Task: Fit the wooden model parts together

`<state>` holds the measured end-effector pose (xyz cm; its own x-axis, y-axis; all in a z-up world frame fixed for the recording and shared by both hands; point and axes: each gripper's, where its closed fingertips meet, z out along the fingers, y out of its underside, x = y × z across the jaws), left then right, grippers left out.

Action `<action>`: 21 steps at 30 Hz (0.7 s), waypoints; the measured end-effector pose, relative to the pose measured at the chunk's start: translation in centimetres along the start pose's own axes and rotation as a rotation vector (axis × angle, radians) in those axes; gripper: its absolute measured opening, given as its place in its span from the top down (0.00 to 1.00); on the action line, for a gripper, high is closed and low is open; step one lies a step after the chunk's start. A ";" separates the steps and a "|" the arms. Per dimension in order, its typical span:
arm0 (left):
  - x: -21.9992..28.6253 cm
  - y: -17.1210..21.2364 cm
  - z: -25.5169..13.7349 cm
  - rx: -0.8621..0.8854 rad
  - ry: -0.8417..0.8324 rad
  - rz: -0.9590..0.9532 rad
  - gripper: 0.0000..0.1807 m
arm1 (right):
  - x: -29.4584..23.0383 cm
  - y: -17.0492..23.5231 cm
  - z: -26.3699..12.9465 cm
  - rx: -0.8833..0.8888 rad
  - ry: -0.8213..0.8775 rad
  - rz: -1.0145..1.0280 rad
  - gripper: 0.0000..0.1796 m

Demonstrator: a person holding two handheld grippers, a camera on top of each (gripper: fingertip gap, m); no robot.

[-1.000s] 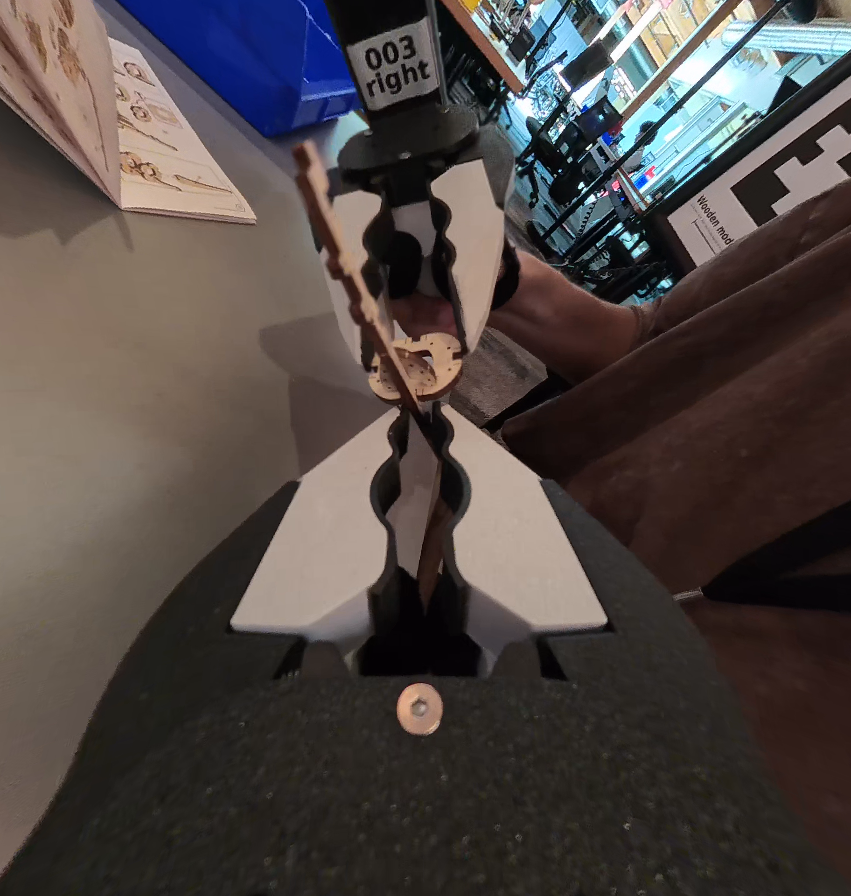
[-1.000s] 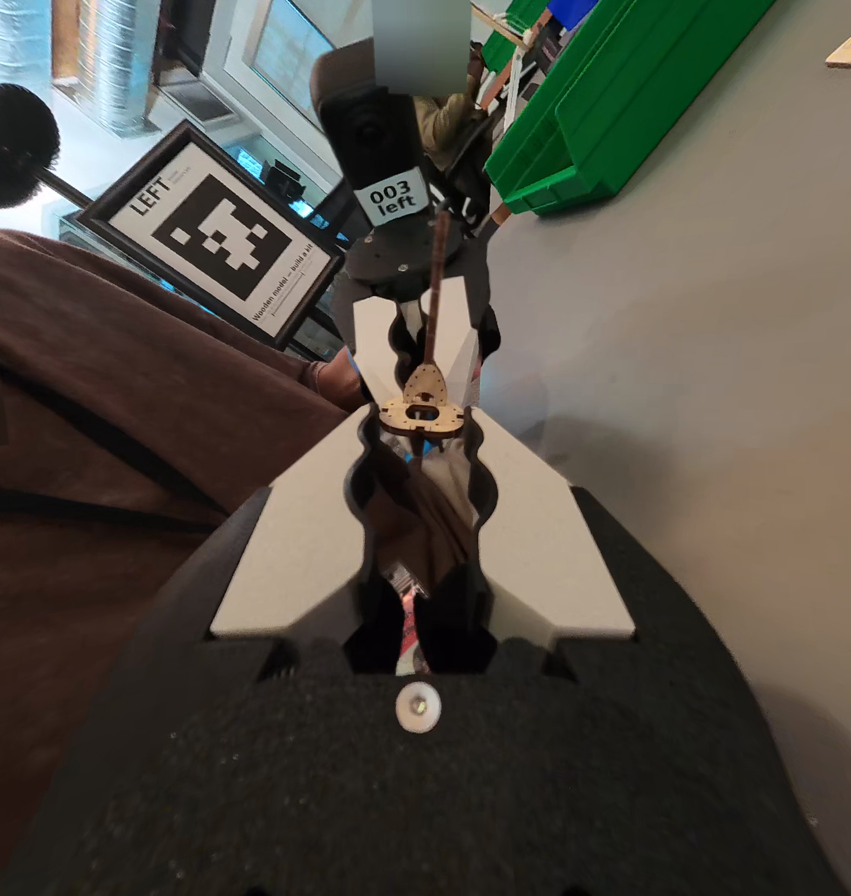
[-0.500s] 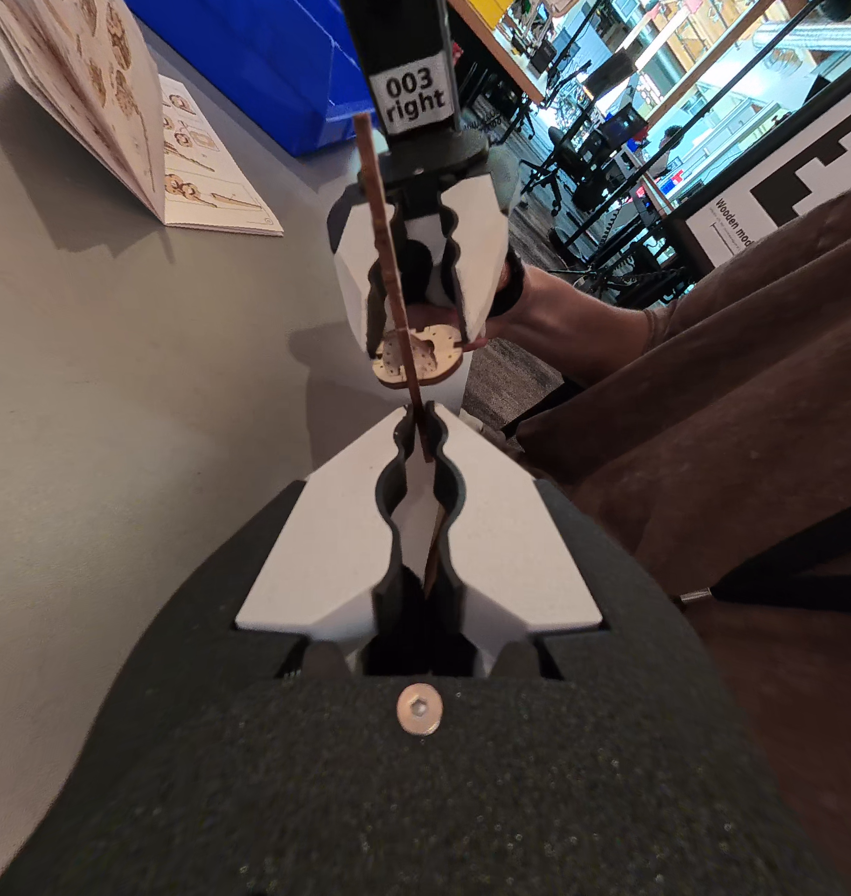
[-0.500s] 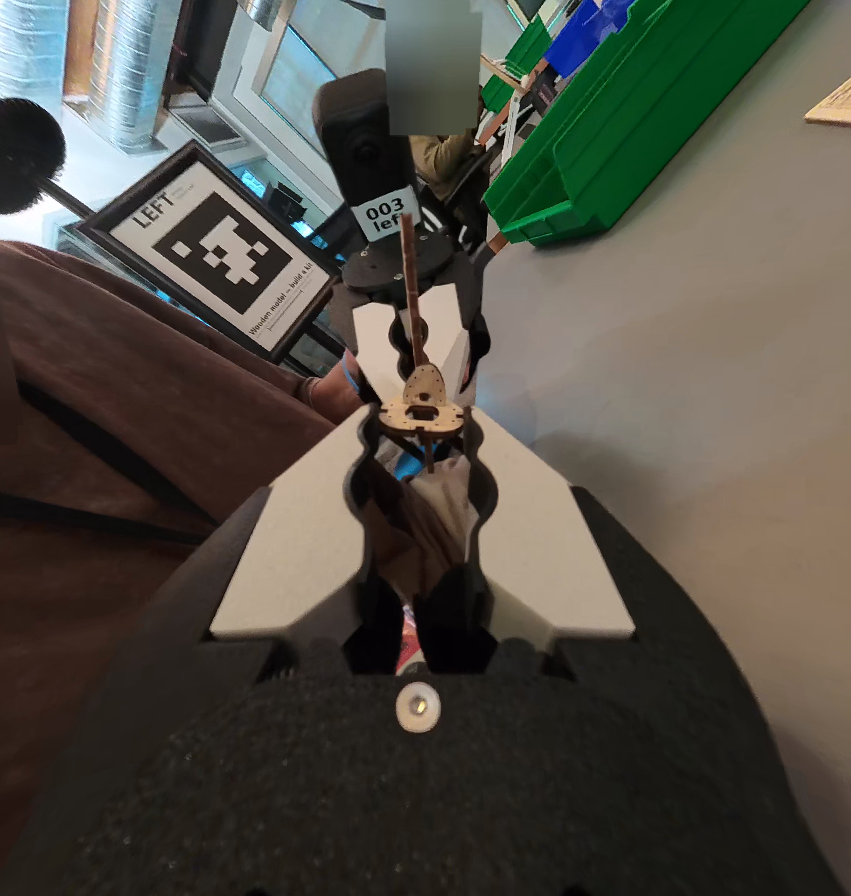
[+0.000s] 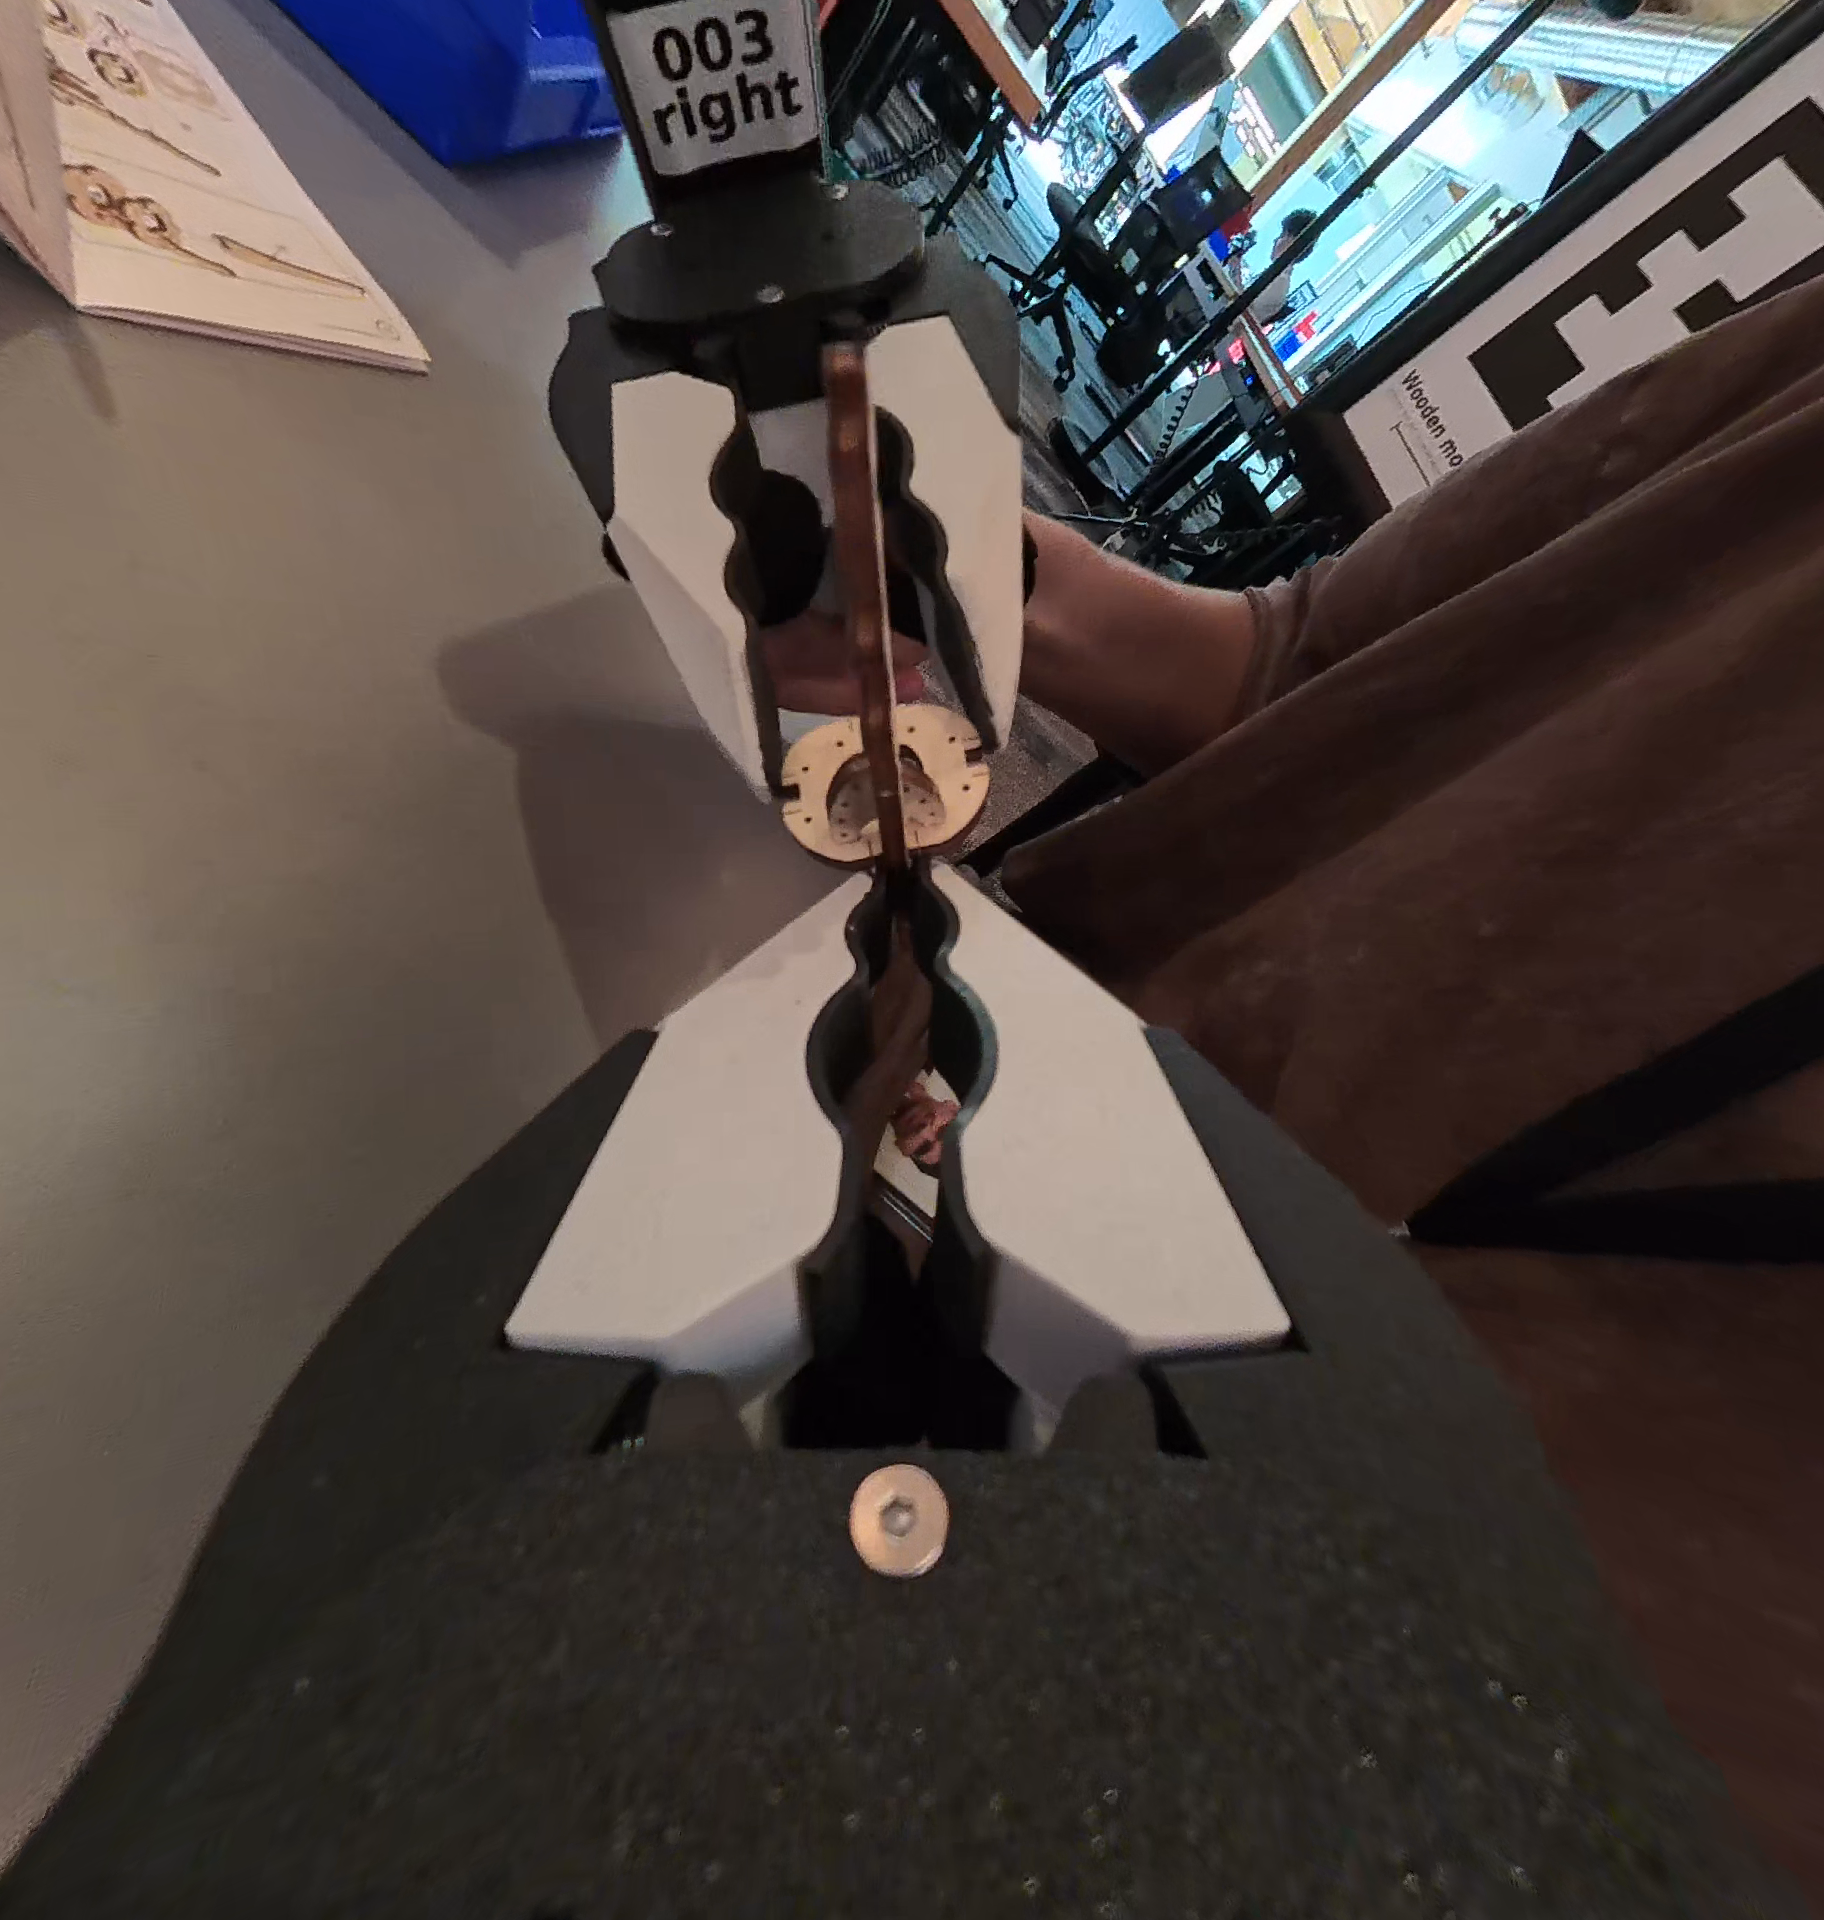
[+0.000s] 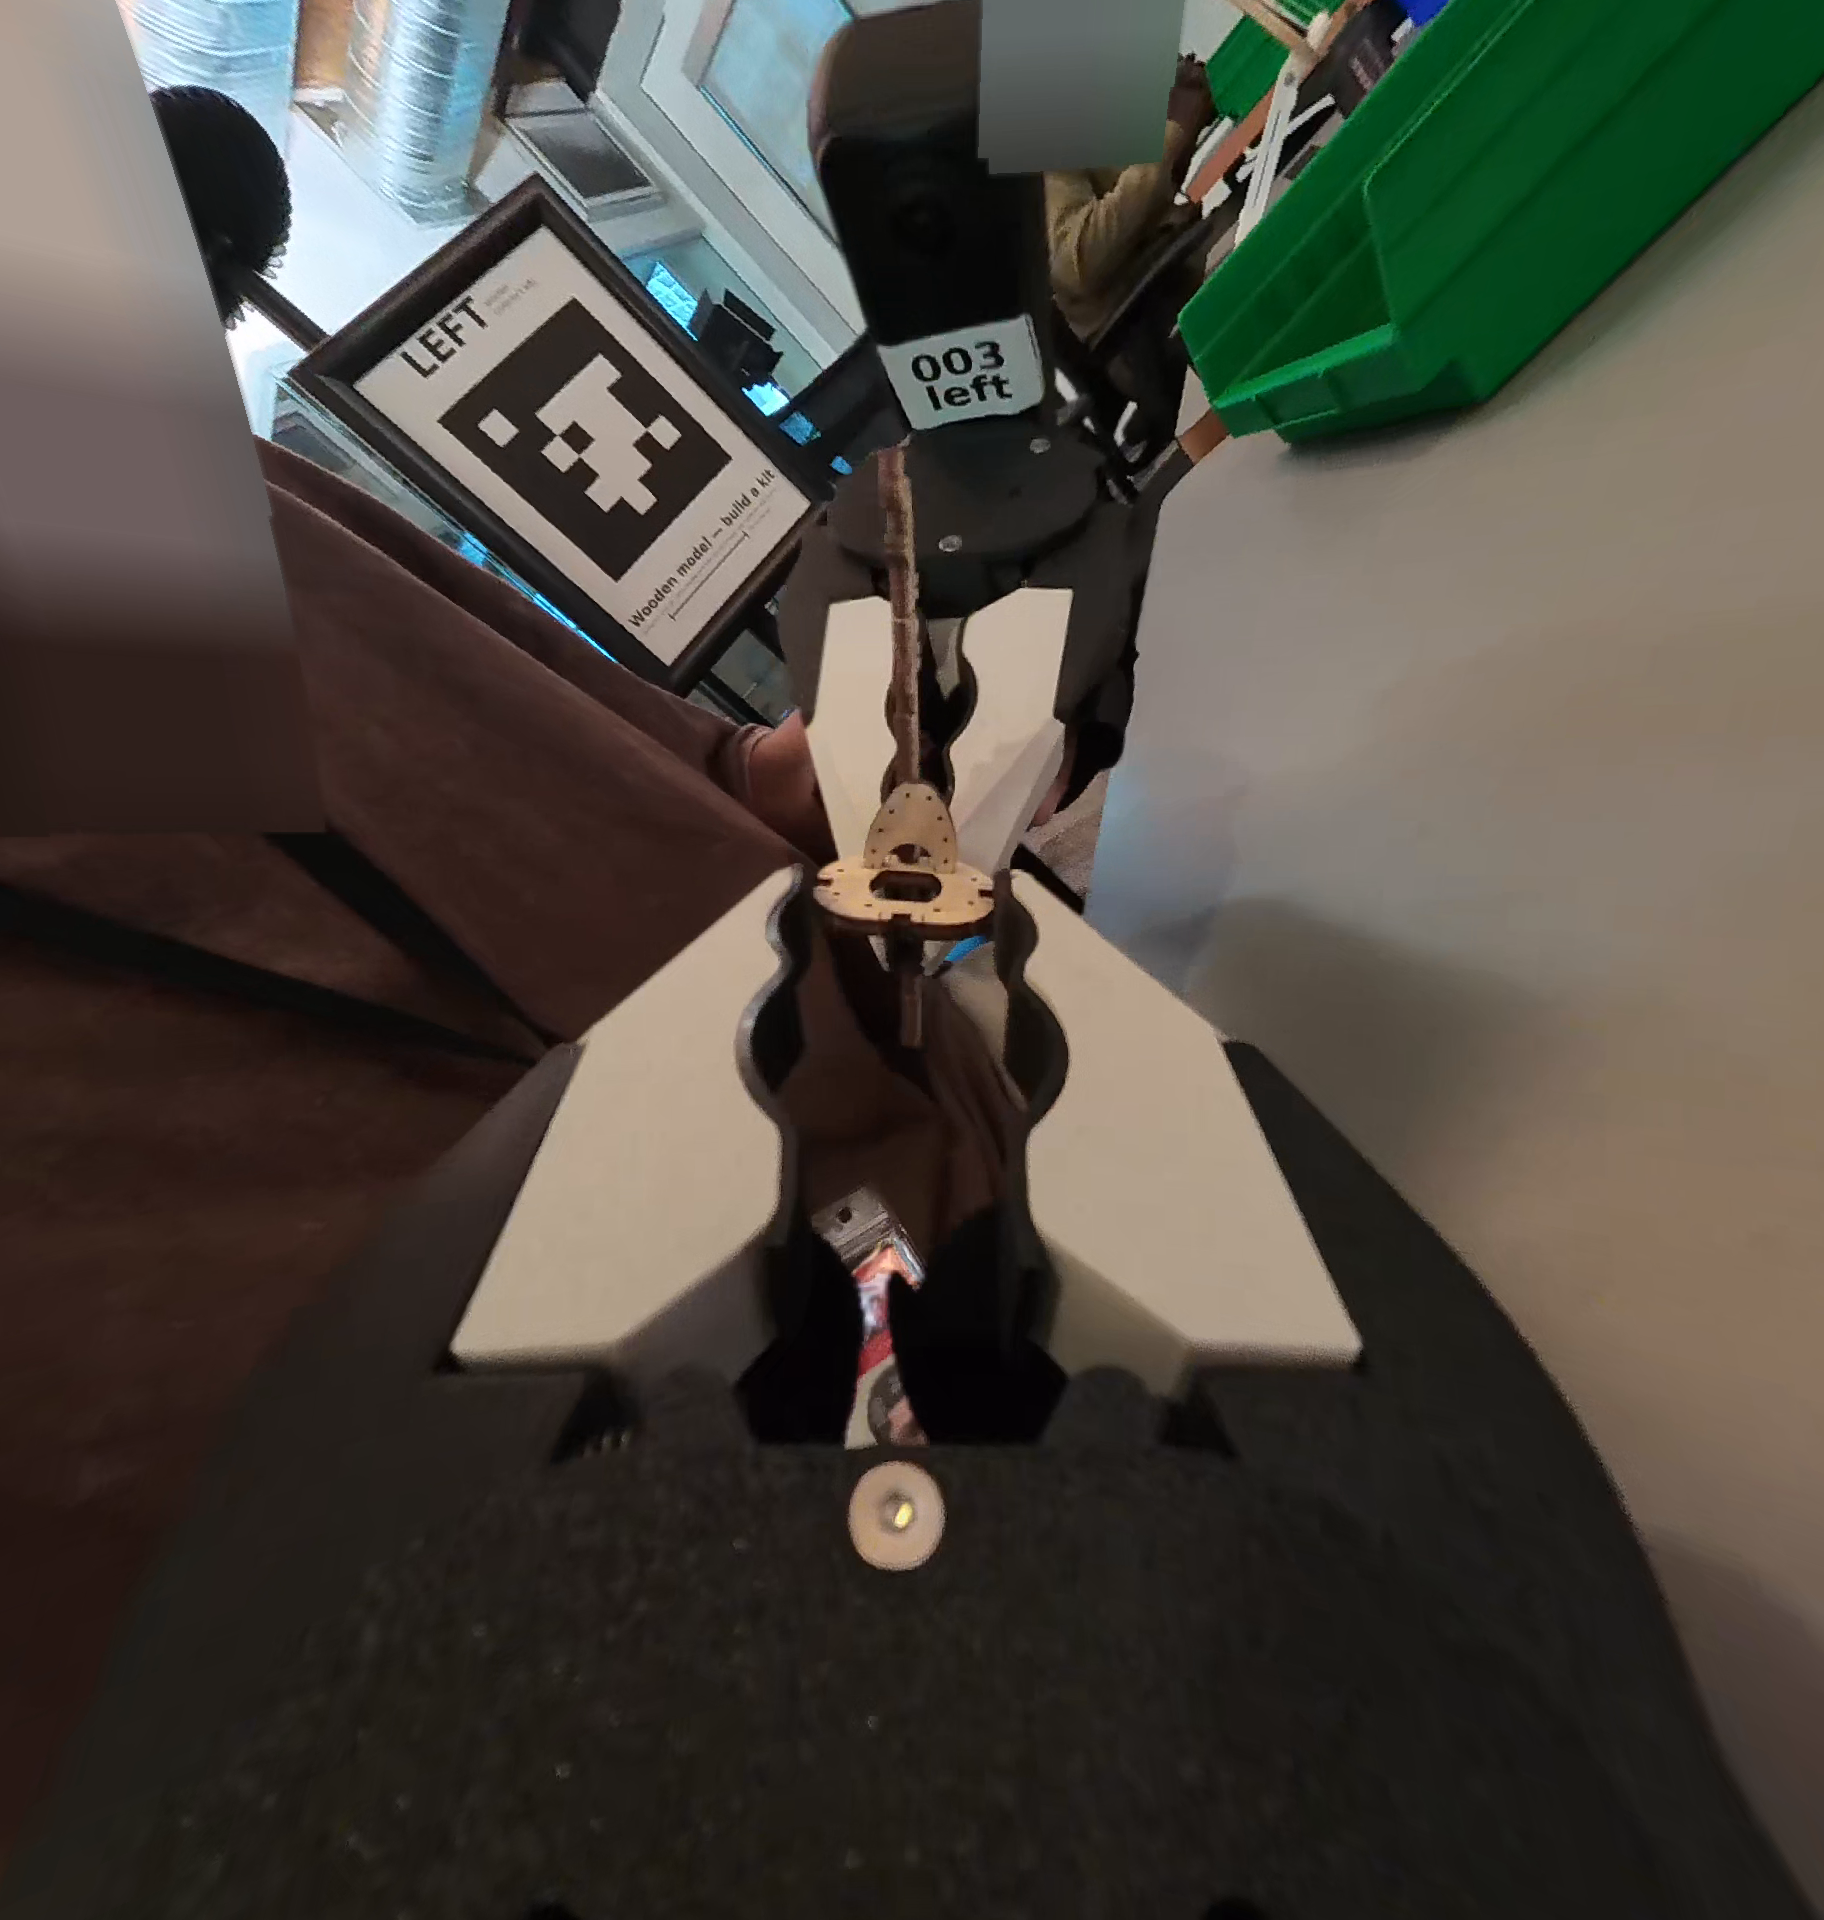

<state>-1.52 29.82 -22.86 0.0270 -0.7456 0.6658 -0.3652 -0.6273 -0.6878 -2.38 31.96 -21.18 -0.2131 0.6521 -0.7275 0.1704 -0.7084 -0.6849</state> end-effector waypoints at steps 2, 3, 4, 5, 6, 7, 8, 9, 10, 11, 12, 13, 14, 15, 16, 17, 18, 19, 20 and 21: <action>-0.5 0.0 0.0 -0.004 -0.028 0.005 1.00 | 0.4 0.0 -0.1 -0.010 0.038 -0.011 0.81; -0.7 0.0 0.0 -0.002 -0.044 0.010 1.00 | 0.5 0.0 -0.2 -0.015 0.054 -0.021 0.81; -0.8 0.0 0.1 -0.004 -0.049 0.015 1.00 | 0.5 0.0 -0.3 -0.021 0.059 -0.023 0.81; -0.9 0.0 0.2 -0.004 -0.057 0.020 1.00 | 0.6 0.1 -0.4 -0.023 0.062 -0.023 0.81; -0.9 -0.1 0.2 -0.003 -0.064 0.024 0.99 | 0.6 0.1 -0.4 -0.019 0.059 -0.020 0.81; -0.9 -0.2 0.2 0.003 -0.063 0.028 0.99 | 0.5 0.0 -0.5 -0.005 0.045 -0.012 0.81; -0.7 -0.4 0.3 0.011 -0.057 0.031 0.99 | 0.4 -0.2 -0.5 0.012 0.025 0.001 0.81; -0.6 -0.5 0.2 0.014 -0.052 0.035 0.99 | 0.3 -0.3 -0.6 0.027 0.004 0.014 0.81; -0.5 -0.6 0.2 0.017 -0.056 0.042 0.99 | 0.3 -0.3 -0.6 0.041 -0.013 0.026 0.81; -0.5 -0.6 0.2 0.017 -0.065 0.051 0.99 | 0.3 -0.4 -0.6 0.052 -0.025 0.035 0.81; -0.5 -0.7 0.1 0.018 -0.069 0.058 0.98 | 0.3 -0.5 -0.6 0.062 -0.039 0.043 0.81; -0.4 -0.8 0.1 0.021 -0.068 0.061 0.98 | 0.2 -0.5 -0.5 0.071 -0.054 0.053 0.81; -0.4 -0.8 0.0 0.025 -0.067 0.061 0.98 | 0.2 -0.6 -0.5 0.080 -0.065 0.060 0.81; -0.3 -0.9 -0.1 0.030 -0.067 0.062 0.98 | 0.2 -0.7 -0.5 0.089 -0.075 0.067 0.81; -0.3 -1.0 -0.1 0.034 -0.068 0.063 0.97 | 0.2 -0.8 -0.5 0.097 -0.086 0.074 0.81; -0.4 -1.1 -0.2 0.034 -0.074 0.064 0.95 | 0.2 -0.8 -0.6 0.106 -0.092 0.080 0.81; -0.4 -1.1 -0.2 0.035 -0.076 0.065 0.94 | 0.3 -0.9 -0.6 0.110 -0.095 0.083 0.81; -0.4 -1.1 -0.2 0.035 -0.078 0.065 0.94 | 0.3 -0.9 -0.6 0.112 -0.098 0.086 0.81; -0.5 -1.1 -0.2 0.035 -0.082 0.065 0.94 | 0.3 -0.9 -0.6 0.113 -0.097 0.088 0.81; -0.6 -1.0 -0.2 0.034 -0.085 0.067 0.93 | 0.4 -0.9 -0.6 0.117 -0.095 0.087 0.81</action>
<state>-1.33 30.93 -22.47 0.0826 -0.8017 0.5920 -0.3370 -0.5815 -0.7404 -2.04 33.01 -20.88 -0.2931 0.5621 -0.7734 0.0807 -0.7914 -0.6059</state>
